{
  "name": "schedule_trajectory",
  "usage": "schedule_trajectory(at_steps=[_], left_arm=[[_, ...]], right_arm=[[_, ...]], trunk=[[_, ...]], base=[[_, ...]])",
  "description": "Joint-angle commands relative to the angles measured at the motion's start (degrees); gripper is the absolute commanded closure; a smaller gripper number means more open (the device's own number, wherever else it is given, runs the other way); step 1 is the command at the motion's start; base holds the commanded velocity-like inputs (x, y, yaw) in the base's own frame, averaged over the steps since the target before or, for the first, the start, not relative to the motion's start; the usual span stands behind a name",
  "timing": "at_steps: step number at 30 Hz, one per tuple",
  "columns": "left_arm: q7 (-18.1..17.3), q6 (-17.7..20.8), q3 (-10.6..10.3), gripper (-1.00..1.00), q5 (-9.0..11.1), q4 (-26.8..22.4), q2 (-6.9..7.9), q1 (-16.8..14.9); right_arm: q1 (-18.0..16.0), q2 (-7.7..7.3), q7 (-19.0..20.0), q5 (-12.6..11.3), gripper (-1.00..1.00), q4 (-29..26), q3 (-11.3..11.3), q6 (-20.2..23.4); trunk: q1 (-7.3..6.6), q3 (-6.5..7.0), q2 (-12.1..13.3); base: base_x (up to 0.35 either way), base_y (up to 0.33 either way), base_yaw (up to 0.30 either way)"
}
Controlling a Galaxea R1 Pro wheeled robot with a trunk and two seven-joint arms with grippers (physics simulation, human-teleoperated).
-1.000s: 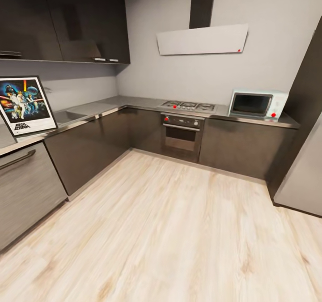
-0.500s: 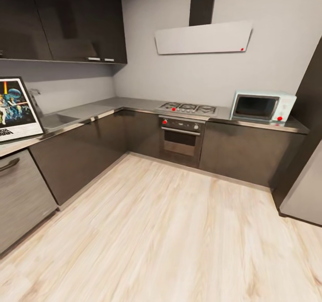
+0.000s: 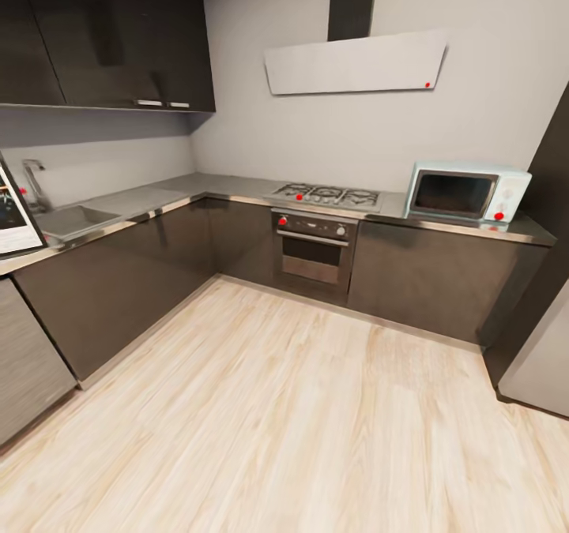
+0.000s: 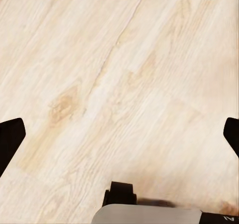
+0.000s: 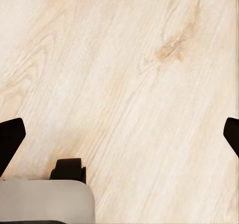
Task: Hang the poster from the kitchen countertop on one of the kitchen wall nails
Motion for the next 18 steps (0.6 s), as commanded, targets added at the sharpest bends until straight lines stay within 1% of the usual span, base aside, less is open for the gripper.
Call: schedule_trajectory(at_steps=[1,18], left_arm=[[-0.05,-0.02,0.07,-1.0,-0.02,-0.09,-0.01,0.02],[-0.06,-0.02,0.07,-1.0,-0.03,-0.09,-0.01,0.02]], right_arm=[[-0.03,0.0,-0.14,0.08,-1.0,0.05,0.06,-0.18],[-0.03,0.09,-0.15,0.05,-1.0,0.05,0.09,-0.19]], trunk=[[0.03,-0.04,-0.02],[0.03,-0.04,-0.02]], base=[[0.283,-0.214,0.0],[0.28,-0.217,0.0]])
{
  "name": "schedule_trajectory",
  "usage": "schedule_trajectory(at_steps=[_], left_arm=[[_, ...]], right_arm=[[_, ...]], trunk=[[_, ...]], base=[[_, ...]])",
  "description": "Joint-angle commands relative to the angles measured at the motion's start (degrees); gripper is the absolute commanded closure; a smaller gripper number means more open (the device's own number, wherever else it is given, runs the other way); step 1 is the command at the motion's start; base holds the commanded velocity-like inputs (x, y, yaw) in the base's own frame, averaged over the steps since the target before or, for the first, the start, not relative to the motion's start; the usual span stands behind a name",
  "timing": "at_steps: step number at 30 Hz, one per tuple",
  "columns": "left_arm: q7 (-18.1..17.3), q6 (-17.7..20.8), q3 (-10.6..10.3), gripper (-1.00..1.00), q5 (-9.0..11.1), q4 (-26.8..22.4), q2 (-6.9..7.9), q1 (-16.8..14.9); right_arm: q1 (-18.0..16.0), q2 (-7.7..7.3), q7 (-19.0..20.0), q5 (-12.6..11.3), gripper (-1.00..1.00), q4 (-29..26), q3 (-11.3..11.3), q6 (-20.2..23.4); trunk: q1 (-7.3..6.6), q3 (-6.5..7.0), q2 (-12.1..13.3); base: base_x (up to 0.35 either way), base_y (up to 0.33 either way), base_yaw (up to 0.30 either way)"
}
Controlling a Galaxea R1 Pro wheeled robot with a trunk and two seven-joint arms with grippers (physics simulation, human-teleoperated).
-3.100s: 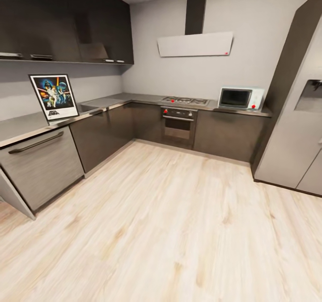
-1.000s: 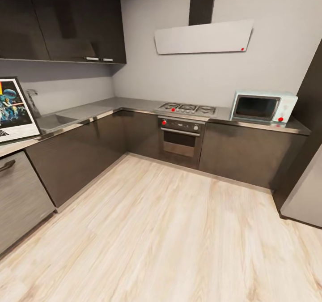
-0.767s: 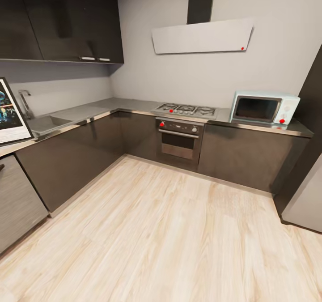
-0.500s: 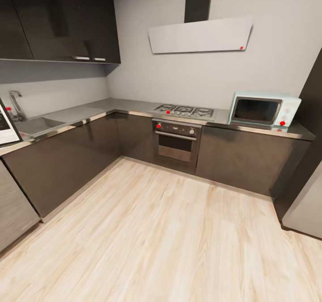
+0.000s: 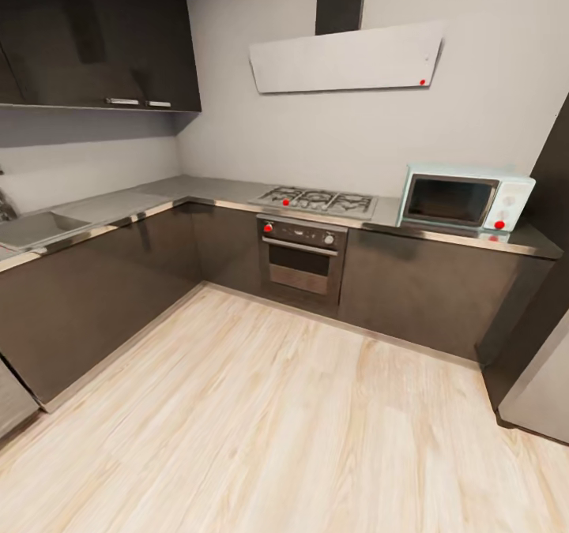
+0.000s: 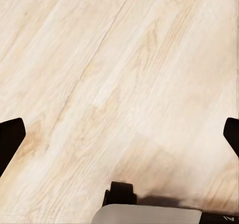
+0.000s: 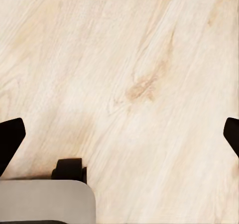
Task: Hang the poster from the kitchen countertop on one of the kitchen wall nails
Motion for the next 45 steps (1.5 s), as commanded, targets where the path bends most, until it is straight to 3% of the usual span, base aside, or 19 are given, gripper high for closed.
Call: schedule_trajectory(at_steps=[1,11,33,45], left_arm=[[-0.05,-0.02,0.07,-1.0,-0.02,-0.09,-0.01,0.02],[-0.03,-0.02,0.07,-1.0,-0.02,-0.09,-0.01,0.02],[-0.03,-0.02,0.07,-1.0,-0.02,-0.09,-0.01,0.02],[0.03,-0.02,0.07,-1.0,-0.02,-0.09,-0.01,0.02]], right_arm=[[-0.03,0.0,-0.17,0.08,-1.0,0.05,0.05,-0.17],[-0.03,0.07,-0.21,0.08,-1.0,0.05,0.05,-0.17],[-0.03,0.43,-0.38,0.04,-1.0,0.05,0.05,-0.26],[-0.03,0.52,-0.52,0.1,-1.0,0.05,0.05,-0.26]], trunk=[[0.03,-0.04,-0.02],[0.03,-0.04,-0.02],[0.03,-0.07,-0.02],[0.03,-0.35,-0.02]], base=[[0.277,-0.219,0.0],[0.276,-0.222,0.112],[0.251,-0.221,0.277],[0.105,-0.1,0.282]])
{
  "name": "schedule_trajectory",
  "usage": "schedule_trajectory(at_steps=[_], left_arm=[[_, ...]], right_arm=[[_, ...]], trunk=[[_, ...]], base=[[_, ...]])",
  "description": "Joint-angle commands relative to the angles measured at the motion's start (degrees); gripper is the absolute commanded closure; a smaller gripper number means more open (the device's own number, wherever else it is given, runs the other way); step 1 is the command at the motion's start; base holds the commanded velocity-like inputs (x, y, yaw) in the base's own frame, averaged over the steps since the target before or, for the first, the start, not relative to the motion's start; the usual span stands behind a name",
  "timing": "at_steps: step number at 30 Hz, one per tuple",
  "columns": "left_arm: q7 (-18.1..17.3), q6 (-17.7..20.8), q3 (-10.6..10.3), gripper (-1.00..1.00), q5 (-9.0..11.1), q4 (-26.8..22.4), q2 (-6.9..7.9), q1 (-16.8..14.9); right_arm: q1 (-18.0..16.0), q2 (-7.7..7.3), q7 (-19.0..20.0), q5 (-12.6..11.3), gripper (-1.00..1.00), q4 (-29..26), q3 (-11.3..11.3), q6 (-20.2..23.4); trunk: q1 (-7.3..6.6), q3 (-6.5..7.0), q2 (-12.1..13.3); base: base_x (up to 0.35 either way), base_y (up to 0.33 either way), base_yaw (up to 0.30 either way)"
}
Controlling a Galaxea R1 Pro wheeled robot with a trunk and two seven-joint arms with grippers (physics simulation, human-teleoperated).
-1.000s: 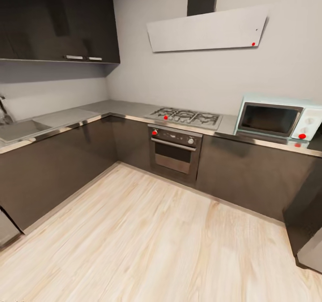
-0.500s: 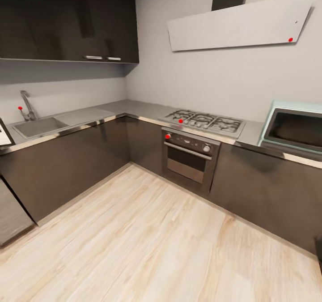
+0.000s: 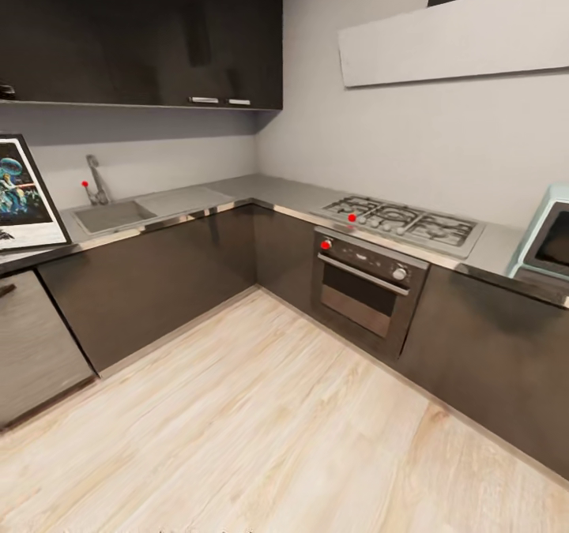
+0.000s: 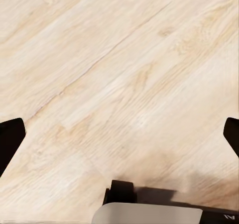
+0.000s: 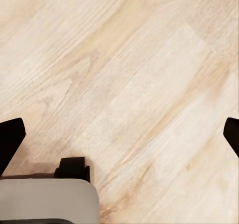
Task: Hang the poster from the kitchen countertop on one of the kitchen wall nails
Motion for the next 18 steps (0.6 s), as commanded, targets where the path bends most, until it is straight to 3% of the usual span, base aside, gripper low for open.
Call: schedule_trajectory(at_steps=[1,10,14,18], left_arm=[[-0.04,-0.02,0.06,-1.0,-0.02,-0.07,-0.01,0.02],[-0.04,-0.02,0.06,-1.0,-0.02,-0.07,-0.01,0.02],[-0.04,-0.02,0.06,-1.0,-0.02,-0.07,-0.01,0.02],[0.0,0.04,0.06,-1.0,-0.02,-0.09,-0.01,0.02]], right_arm=[[-0.03,0.0,-0.17,0.07,-1.0,0.04,0.05,-0.18],[-0.03,0.0,-0.21,0.07,-1.0,0.04,0.05,-0.22],[-0.03,0.07,-2.99,0.09,-1.0,0.09,0.11,-0.18],[-0.03,0.09,-4.79,2.17,-1.0,0.15,0.11,-0.1]], trunk=[[0.0,-0.07,-0.02],[0.0,-0.3,-0.02],[0.0,-0.41,-0.02],[0.0,-0.49,-0.02]], base=[[0.013,-0.011,0.28],[0.004,-0.003,0.28],[0.0,0.0,0.279],[0.0,0.0,0.196]])
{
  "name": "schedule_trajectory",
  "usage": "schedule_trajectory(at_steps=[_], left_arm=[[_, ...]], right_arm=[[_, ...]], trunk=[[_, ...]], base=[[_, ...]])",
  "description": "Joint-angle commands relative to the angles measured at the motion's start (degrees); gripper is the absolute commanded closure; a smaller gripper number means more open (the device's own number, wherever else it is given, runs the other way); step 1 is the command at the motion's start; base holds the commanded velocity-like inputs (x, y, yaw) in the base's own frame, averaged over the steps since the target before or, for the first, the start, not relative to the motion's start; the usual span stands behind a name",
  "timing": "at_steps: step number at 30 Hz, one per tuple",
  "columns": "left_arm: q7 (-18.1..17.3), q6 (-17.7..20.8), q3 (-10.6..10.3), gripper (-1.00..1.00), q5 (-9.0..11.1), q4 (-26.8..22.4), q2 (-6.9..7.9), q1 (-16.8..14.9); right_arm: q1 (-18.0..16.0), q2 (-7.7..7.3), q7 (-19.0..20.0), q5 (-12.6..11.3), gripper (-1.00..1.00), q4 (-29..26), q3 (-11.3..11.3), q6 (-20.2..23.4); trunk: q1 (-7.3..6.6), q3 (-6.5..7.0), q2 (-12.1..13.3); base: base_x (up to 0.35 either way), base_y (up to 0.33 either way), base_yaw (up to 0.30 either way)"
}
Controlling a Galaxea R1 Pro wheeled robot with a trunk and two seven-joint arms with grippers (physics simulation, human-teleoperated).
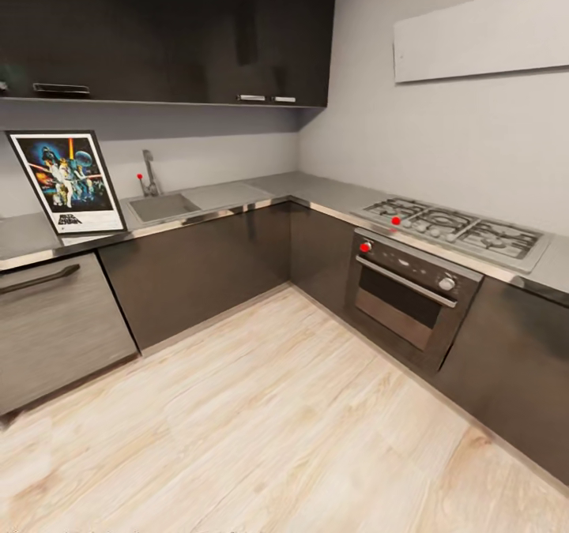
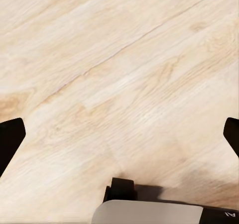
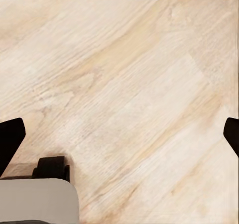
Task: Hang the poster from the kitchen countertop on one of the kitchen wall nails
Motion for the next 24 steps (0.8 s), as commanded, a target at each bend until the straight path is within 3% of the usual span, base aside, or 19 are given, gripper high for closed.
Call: schedule_trajectory(at_steps=[1,5,18,24], left_arm=[[-0.05,0.0,0.07,-1.0,-0.02,-0.07,-0.01,0.02],[-0.07,0.01,0.2,-1.0,-0.02,-0.07,-0.04,0.03],[-0.06,-0.06,1.31,-1.0,0.04,-0.08,-0.04,0.01],[-0.07,-0.07,1.89,-1.0,0.03,-0.09,-0.02,0.04]], right_arm=[[-0.03,0.0,-0.34,1.01,-1.0,0.06,0.02,-0.11],[-0.03,0.07,-0.75,3.58,-1.0,0.1,-0.08,-0.09],[-0.03,0.18,-1.05,4.18,-1.0,0.11,-0.1,-0.09],[-0.03,0.12,-0.94,4.18,-1.0,0.11,-0.1,-0.09]], trunk=[[0.0,-0.05,-0.02],[0.0,-0.1,-0.02],[0.0,-0.57,-0.02],[0.0,-0.64,-0.02]], base=[[0.008,-0.008,0.093],[0.121,-0.129,0.077],[0.129,-0.132,0.233],[0.005,-0.004,0.061]])
